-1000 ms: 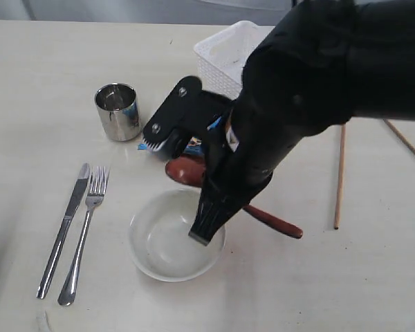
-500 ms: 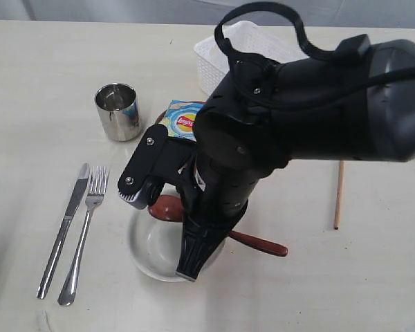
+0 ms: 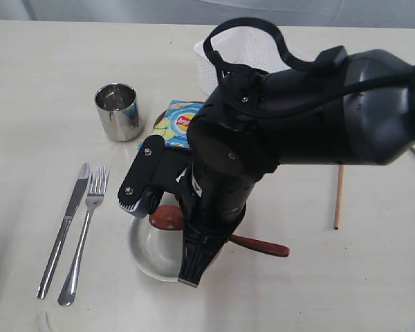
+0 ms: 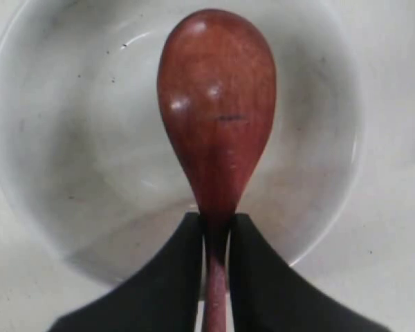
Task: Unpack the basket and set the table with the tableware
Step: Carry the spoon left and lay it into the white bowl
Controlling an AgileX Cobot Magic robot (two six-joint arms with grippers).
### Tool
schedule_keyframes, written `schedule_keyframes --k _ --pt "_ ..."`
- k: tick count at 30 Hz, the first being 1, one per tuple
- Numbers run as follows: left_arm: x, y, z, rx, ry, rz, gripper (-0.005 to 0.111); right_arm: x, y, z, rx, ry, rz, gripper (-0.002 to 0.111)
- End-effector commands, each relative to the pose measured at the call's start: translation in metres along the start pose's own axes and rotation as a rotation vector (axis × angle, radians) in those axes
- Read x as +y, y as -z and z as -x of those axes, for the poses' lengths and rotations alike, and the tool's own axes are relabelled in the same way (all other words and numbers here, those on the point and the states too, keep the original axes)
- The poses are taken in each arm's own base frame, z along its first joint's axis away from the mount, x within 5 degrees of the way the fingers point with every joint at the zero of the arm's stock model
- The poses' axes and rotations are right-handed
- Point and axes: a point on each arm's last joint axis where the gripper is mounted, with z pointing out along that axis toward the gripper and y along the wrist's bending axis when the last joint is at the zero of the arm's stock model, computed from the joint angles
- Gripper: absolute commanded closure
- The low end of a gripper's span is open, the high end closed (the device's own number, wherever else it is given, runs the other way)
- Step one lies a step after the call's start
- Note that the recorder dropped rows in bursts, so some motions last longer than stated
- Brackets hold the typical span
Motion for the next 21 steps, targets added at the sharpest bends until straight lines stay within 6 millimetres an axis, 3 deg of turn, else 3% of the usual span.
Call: schedule_keyframes --k 1,7,14,21 --pt "0.000 0.000 0.000 -0.008 0.001 -0.006 0.107 0.000 0.000 0.000 -0.004 0.010 0.000 0.104" --pt "0.000 0.000 0.000 -0.008 0.001 -0.006 0.107 -0.001 0.000 0.000 -0.003 -0.001 -0.015 0.065" --pt "0.000 0.000 0.000 -0.008 0.001 -0.006 0.107 -0.004 0.014 0.000 -0.033 -0.016 -0.040 0.065" --pt "0.000 0.000 0.000 -0.008 0.001 -0.006 0.107 -0.017 0.058 -0.002 -0.072 -0.131 -0.156 0.065"
